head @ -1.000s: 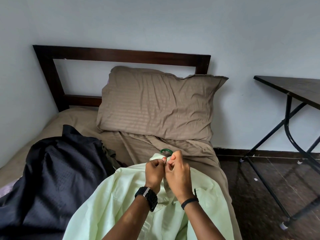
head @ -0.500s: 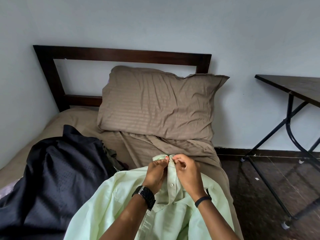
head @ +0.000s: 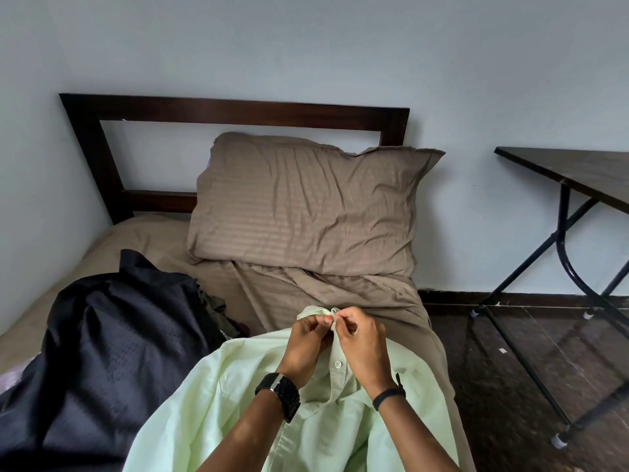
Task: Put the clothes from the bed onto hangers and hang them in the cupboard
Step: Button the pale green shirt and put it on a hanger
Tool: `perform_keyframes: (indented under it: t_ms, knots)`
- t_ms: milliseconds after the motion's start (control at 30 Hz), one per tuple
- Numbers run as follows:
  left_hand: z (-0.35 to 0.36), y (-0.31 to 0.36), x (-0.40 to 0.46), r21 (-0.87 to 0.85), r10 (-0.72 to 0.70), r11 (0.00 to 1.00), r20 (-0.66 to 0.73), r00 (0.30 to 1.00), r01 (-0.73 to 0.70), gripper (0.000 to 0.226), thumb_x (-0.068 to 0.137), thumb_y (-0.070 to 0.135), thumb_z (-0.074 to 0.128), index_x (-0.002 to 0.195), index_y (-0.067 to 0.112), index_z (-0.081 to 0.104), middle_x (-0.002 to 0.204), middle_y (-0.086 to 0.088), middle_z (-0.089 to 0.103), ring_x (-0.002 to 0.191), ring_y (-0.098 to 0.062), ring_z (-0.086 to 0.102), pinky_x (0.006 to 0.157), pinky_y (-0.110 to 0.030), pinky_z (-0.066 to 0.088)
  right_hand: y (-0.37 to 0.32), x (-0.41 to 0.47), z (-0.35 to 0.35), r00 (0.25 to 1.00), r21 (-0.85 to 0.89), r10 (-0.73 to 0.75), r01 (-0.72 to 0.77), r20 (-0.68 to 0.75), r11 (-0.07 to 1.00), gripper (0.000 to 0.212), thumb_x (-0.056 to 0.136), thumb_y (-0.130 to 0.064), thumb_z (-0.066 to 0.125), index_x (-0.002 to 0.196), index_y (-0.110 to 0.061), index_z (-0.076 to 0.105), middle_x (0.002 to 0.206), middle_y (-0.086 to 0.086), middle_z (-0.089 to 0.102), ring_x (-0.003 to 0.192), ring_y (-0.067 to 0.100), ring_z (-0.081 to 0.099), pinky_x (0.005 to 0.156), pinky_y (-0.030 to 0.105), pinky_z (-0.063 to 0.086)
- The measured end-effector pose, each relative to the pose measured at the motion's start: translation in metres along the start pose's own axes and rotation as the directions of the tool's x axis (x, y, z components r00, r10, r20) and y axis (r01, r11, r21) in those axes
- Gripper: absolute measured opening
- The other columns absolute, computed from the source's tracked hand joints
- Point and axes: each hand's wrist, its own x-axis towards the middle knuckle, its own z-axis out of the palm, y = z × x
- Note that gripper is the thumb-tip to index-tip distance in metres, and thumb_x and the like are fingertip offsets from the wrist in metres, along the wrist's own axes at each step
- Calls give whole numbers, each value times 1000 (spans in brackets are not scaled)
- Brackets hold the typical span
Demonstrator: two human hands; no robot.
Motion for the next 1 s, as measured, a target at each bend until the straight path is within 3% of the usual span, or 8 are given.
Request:
perform_keyframes:
  t_ms: [133, 233, 333, 533, 633, 733, 900, 1000]
  knots:
    - [-11, -20, 10, 427, 34, 904, -128, 991, 24, 14, 94, 4, 52, 82, 11, 54, 76, -6, 62, 74, -22, 57, 62, -17, 45, 13, -1, 12, 991, -168, 25, -2, 133, 986, 10, 91, -11, 54, 87, -7, 62, 82, 8, 69, 79, 24, 62, 69, 33, 45]
    - [-23, -25, 9, 777, 31, 615, -195, 980, 135, 15, 87, 8, 57, 88, 13, 43, 82, -8, 63, 80, -26, 59, 61, -17, 41, 30, -9, 19, 934, -276, 109, -12, 339, 961, 16, 89, -8, 52, 75, -9, 58, 76, 5, 62, 79, 27, 57, 67, 31, 41]
    - [-32, -9, 15, 916, -50, 374, -139, 989, 148, 8, 86, 14, 59, 84, 14, 51, 102, -14, 65, 100, -28, 60, 76, -25, 42, 37, -1, 9, 924, -225, 191, -119, 332, 967, 16, 85, -5, 54, 73, -5, 65, 73, 5, 65, 75, 22, 61, 66, 29, 43]
    - [-30, 32, 41, 915, 414, 404, -190, 890, 7, 15, 89, 14, 52, 100, 4, 54, 98, -16, 62, 93, -35, 58, 76, -38, 44, 46, 46, -10, 978, -170, 179, -159, 108, 973, 11, 85, -10, 58, 89, -7, 68, 91, 9, 67, 89, 24, 62, 77, 29, 47]
    - [-31, 22, 64, 974, 87, 216, -87, 992, 67, 28, 91, 26, 55, 114, 10, 55, 117, -14, 50, 104, -34, 56, 91, -37, 46, 55, 59, -3, 921, -324, 181, -64, 345, 944, 30, 94, -24, 56, 119, -9, 60, 122, 13, 56, 117, 27, 50, 98, 32, 40]
    - [-34, 4, 75, 996, -268, -56, -81, 960, 69, 42, 90, 38, 55, 127, 19, 53, 129, -11, 49, 120, -33, 47, 102, -37, 40, 61, 55, 8, 758, -366, 285, -66, 587, 928, 41, 99, -35, 46, 133, -11, 50, 136, 13, 49, 125, 27, 46, 96, 30, 37]
    - [-29, 22, 78, 998, -416, -57, -17, 909, -7, 40, 86, 26, 65, 122, 11, 61, 127, -8, 59, 111, -24, 56, 76, -21, 41, 68, 56, 16, 803, -454, 300, -42, 515, 890, 33, 88, -43, 62, 68, -22, 47, 88, 1, 55, 89, 19, 53, 75, 30, 42]
    - [-28, 27, 78, 994, -369, -108, -46, 928, 6, 36, 79, 19, 71, 113, 6, 66, 118, -12, 64, 109, -27, 59, 61, -21, 44, 60, 60, 8, 802, -397, 349, -154, 485, 905, 35, 79, -29, 73, 67, -21, 41, 77, -3, 47, 82, 18, 50, 67, 28, 40]
